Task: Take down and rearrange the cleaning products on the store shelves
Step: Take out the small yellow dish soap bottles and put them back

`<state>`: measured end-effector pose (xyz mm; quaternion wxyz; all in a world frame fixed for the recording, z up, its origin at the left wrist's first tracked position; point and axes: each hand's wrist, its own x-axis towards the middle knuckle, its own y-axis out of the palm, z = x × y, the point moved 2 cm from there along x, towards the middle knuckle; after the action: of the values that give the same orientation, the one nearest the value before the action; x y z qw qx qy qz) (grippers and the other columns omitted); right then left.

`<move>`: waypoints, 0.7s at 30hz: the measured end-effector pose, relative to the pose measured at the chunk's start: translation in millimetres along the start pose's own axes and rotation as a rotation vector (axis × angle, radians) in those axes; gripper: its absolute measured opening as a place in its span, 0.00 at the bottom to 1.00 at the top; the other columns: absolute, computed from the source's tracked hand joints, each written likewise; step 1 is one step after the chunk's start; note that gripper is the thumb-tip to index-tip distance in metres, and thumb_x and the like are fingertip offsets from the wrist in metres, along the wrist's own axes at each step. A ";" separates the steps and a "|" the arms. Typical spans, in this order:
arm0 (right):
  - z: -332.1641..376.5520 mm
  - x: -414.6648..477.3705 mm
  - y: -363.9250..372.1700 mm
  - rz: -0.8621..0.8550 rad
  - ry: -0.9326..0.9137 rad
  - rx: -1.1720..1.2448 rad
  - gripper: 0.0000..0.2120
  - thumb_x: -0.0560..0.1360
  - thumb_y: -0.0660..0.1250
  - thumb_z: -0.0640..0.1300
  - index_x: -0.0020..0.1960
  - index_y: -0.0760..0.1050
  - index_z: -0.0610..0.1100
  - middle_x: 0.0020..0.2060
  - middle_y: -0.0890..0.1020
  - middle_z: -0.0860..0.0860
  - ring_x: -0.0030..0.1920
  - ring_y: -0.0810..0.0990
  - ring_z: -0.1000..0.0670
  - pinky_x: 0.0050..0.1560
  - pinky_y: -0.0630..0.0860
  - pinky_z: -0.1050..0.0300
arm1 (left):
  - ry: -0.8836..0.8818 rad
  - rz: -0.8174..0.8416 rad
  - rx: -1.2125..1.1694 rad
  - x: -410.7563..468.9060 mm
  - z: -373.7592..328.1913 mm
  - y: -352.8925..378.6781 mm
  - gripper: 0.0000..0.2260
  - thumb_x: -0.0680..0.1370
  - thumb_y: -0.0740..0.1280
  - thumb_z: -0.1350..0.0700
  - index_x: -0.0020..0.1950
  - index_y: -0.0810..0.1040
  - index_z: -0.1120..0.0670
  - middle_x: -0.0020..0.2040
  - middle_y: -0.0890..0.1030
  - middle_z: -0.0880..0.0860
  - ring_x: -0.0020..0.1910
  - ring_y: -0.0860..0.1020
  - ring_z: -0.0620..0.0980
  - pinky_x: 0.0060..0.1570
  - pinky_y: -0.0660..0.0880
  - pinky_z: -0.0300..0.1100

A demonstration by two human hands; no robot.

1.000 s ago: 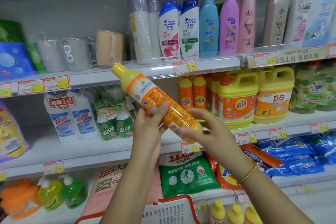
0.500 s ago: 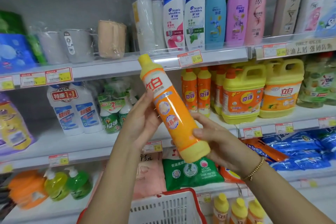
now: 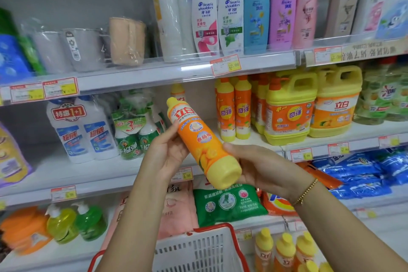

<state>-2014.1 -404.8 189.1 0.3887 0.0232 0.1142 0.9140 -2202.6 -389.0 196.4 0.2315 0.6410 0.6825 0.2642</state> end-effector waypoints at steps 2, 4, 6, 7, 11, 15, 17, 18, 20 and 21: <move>1.7 4.3 -0.4 -0.151 -0.020 -0.354 0.21 0.69 0.72 0.51 0.59 0.77 0.42 0.51 0.84 0.45 0.53 0.82 0.45 0.58 0.77 0.48 | 0.076 0.032 0.132 3.1 -2.1 -2.2 0.20 0.69 0.66 0.56 0.59 0.76 0.63 0.50 0.82 0.58 0.45 0.82 0.52 0.43 0.82 0.45; 2.1 15.5 1.6 -0.246 -0.046 -0.573 0.23 0.66 0.75 0.52 0.59 0.77 0.47 0.49 0.84 0.48 0.48 0.84 0.49 0.53 0.80 0.49 | 0.160 0.081 0.275 6.1 -3.0 -0.4 0.17 0.69 0.66 0.57 0.56 0.77 0.60 0.47 0.83 0.55 0.44 0.82 0.49 0.40 0.81 0.42; 1.6 32.4 -0.5 -0.347 -0.084 -0.774 0.27 0.63 0.77 0.53 0.59 0.75 0.48 0.49 0.83 0.52 0.48 0.82 0.53 0.51 0.80 0.53 | 0.230 0.111 0.375 12.2 -4.3 1.6 0.19 0.69 0.67 0.57 0.59 0.77 0.58 0.47 0.84 0.52 0.45 0.83 0.48 0.41 0.80 0.40; 1.9 41.9 -2.7 -0.391 -0.103 -0.841 0.28 0.62 0.78 0.54 0.59 0.75 0.48 0.50 0.82 0.52 0.48 0.81 0.54 0.50 0.80 0.55 | 0.255 0.118 0.402 17.0 -5.2 1.7 0.20 0.69 0.67 0.57 0.61 0.76 0.58 0.48 0.84 0.52 0.46 0.82 0.48 0.43 0.80 0.40; 7.3 82.3 -11.7 -0.460 -0.154 -0.961 0.29 0.62 0.78 0.54 0.59 0.73 0.47 0.49 0.81 0.52 0.45 0.79 0.55 0.41 0.76 0.66 | 0.266 0.093 0.392 41.5 -8.6 -5.1 0.23 0.70 0.67 0.57 0.65 0.74 0.58 0.55 0.83 0.54 0.53 0.81 0.49 0.54 0.79 0.43; 13.7 117.2 -31.5 -0.473 -0.163 -1.041 0.29 0.60 0.80 0.50 0.56 0.72 0.47 0.47 0.80 0.53 0.44 0.79 0.54 0.40 0.75 0.64 | 0.192 0.101 0.511 63.9 -9.9 -15.3 0.20 0.70 0.68 0.55 0.61 0.78 0.57 0.57 0.83 0.55 0.57 0.81 0.51 0.58 0.77 0.42; 13.7 128.0 -45.0 -0.487 -0.178 -1.099 0.30 0.59 0.80 0.48 0.56 0.71 0.47 0.47 0.80 0.53 0.46 0.79 0.52 0.44 0.76 0.58 | 0.154 0.113 0.602 75.5 -8.2 -22.7 0.17 0.71 0.69 0.54 0.59 0.79 0.56 0.54 0.84 0.53 0.55 0.81 0.49 0.57 0.78 0.42; 12.1 132.3 -51.7 -0.501 -0.189 -1.149 0.30 0.58 0.80 0.48 0.56 0.71 0.47 0.47 0.80 0.53 0.46 0.79 0.51 0.45 0.76 0.55 | 0.148 0.113 0.640 82.1 -7.0 -27.8 0.14 0.72 0.70 0.56 0.57 0.80 0.55 0.52 0.85 0.51 0.53 0.82 0.47 0.56 0.78 0.41; 5.7 140.7 -65.7 -0.565 -0.211 -1.263 0.30 0.59 0.80 0.46 0.57 0.71 0.46 0.47 0.81 0.51 0.46 0.79 0.48 0.43 0.75 0.55 | 0.147 0.101 0.700 96.2 -4.3 -39.1 0.09 0.73 0.70 0.63 0.52 0.80 0.53 0.46 0.86 0.47 0.48 0.82 0.43 0.53 0.79 0.38; 1.5 145.1 -72.2 -0.605 -0.231 -1.298 0.30 0.60 0.79 0.44 0.58 0.71 0.45 0.47 0.81 0.49 0.46 0.80 0.47 0.42 0.74 0.55 | 0.150 0.092 0.727 103.7 -3.1 -45.4 0.10 0.73 0.70 0.66 0.50 0.80 0.53 0.44 0.86 0.47 0.46 0.82 0.42 0.52 0.78 0.38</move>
<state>-2064.0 -252.0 167.5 0.5695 -0.1484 -0.4919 0.6416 -2246.2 -287.5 171.3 -0.0742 0.6900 0.7174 0.0609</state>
